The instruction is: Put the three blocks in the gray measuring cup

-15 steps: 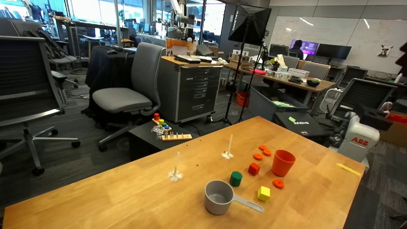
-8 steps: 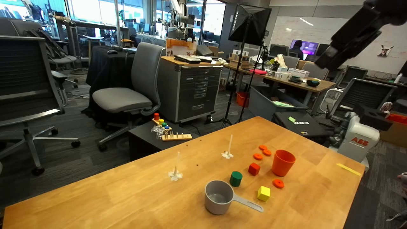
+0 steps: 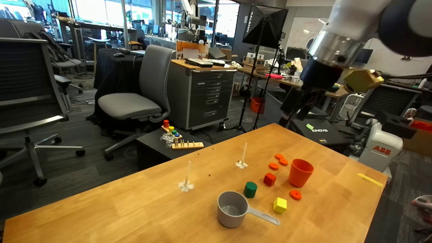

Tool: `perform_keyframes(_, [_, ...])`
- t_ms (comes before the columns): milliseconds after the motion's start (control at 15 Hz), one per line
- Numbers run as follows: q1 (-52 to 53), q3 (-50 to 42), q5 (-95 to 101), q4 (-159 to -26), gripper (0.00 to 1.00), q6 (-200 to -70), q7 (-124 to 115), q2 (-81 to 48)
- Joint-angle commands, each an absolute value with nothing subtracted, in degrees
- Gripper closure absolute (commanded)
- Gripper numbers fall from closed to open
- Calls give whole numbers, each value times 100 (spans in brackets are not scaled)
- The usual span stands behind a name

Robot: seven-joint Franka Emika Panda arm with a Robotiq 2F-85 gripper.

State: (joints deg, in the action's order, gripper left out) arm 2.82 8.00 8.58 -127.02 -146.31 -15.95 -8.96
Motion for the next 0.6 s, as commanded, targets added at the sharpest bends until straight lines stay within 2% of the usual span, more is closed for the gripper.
perform_keyframes(0, [485, 587, 784, -12560, 0, -14637, -1535, -1134])
perform_keyframes(267, [493, 565, 789, -12579, 0, -14654, -1536, -1108])
perform_keyframes(533, [470, 605, 421, -12421, 0, -14724, -1406, -1664])
